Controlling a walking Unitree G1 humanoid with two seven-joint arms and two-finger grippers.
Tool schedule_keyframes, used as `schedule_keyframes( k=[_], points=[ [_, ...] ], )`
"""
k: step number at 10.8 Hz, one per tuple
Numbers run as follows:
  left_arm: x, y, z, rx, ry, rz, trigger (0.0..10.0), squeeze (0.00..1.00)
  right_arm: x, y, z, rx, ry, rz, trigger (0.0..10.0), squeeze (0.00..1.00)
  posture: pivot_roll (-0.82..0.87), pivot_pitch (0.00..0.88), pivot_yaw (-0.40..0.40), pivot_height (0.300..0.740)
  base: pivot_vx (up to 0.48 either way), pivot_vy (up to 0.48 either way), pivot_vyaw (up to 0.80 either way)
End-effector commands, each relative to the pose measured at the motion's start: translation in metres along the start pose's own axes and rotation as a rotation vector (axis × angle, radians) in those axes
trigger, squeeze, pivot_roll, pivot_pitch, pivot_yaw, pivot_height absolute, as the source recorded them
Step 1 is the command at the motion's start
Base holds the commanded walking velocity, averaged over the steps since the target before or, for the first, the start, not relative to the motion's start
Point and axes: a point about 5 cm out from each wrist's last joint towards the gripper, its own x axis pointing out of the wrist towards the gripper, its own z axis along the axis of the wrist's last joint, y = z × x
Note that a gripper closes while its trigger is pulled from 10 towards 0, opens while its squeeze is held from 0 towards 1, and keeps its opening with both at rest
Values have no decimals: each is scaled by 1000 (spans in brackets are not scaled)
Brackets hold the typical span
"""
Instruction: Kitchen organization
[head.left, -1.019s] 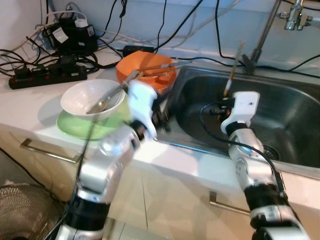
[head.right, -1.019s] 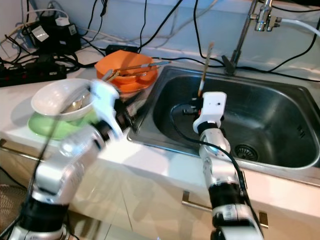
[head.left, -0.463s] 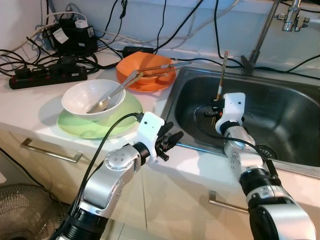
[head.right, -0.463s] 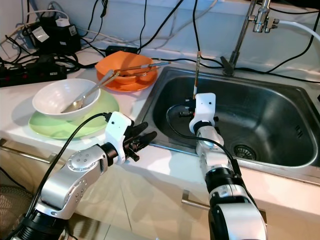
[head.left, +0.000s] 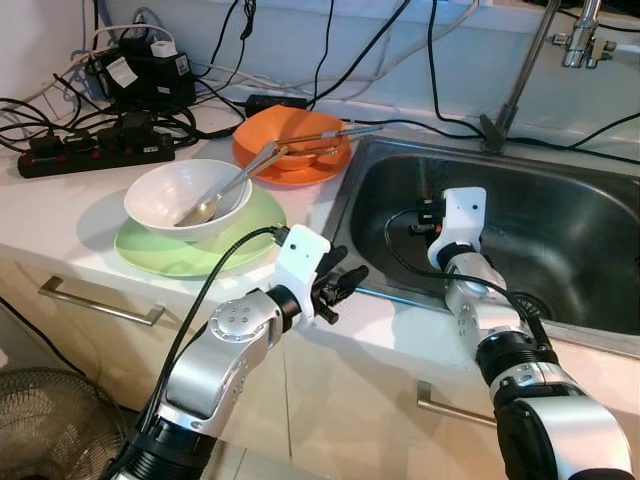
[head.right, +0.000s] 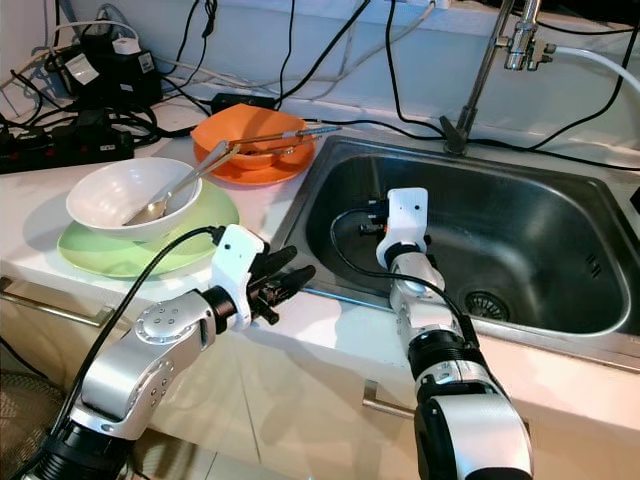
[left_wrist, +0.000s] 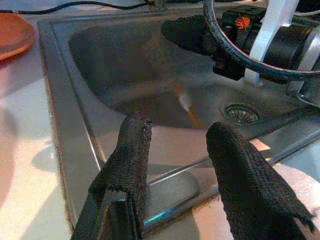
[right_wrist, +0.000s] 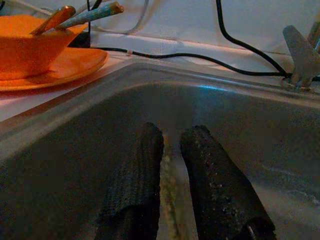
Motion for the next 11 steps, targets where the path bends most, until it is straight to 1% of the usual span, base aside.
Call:
schedule_keyframes(
  k=[1, 4, 7, 8, 9, 10, 11],
  points=[
    [0, -3, 1, 11, 3, -17, 10000, 0, -1, 0, -7, 3, 30, -1, 10000, 0, 206, 0, -10, 717, 0, 0, 0],
    [1, -4, 3, 9, 3, -24, 10000, 0, 1, -2, -3, -7, 19, -2, 10000, 0, 202, 2, -7, 717, 0, 0, 0],
    [2, -2, 5, 12, -3, -15, 10000, 0, 5, 0, 12, 10, -43, 22, 10000, 0, 198, 3, -7, 717, 0, 0, 0],
    [1, 0, 9, 19, -26, 1, 10000, 0, 7, 1, 23, 12, -94, 31, 10000, 0, 200, 3, -8, 717, 0, 0, 0],
    [0, 6, 17, 24, -69, 36, 10000, 0, 9, 0, 39, 36, -171, 44, 10000, 0, 201, 4, -7, 717, 0, 0, 0],
    [-2, 17, 32, 44, -147, 115, 10000, 0, 10, 1, 64, 85, -288, 61, 10000, 0, 201, 4, -8, 717, 0, 0, 0],
    [-4, 23, 41, 80, -194, 174, 10000, 0, 8, 4, 78, 112, -361, 83, 10000, 0, 199, 4, -8, 717, 0, 0, 0]
  ],
)
